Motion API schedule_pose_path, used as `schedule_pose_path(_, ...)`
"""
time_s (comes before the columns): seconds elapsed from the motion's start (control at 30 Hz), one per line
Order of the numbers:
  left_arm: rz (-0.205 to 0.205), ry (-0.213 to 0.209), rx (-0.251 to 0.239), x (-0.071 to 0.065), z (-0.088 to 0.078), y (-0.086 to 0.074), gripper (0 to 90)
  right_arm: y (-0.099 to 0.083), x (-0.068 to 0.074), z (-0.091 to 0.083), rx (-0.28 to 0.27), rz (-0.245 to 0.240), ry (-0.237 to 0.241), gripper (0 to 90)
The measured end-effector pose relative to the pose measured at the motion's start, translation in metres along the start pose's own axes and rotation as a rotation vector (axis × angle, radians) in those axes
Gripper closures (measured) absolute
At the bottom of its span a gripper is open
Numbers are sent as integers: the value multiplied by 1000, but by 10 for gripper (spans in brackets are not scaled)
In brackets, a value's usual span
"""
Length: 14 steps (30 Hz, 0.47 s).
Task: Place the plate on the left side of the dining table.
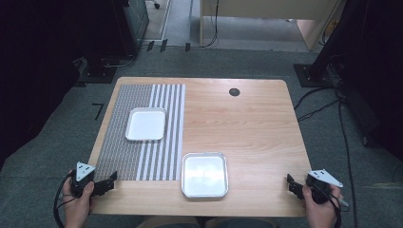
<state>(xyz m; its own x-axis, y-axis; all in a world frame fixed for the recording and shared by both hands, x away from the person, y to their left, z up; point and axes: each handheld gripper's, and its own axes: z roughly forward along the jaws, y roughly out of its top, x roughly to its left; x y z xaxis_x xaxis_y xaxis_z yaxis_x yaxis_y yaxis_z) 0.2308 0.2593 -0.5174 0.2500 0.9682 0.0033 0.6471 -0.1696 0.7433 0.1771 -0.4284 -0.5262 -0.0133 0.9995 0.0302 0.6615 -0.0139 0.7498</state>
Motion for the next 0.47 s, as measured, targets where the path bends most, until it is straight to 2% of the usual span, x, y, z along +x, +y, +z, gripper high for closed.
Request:
schedule_pose_path(0.07, 1, -3, 20, 0, 2, 1, 91, -1, 0, 0, -4, 3, 0, 197)
schedule_pose_path(0.47, -7, -11, 17, 1, 1, 1, 92, -2, 1, 0, -8, 1, -1, 192)
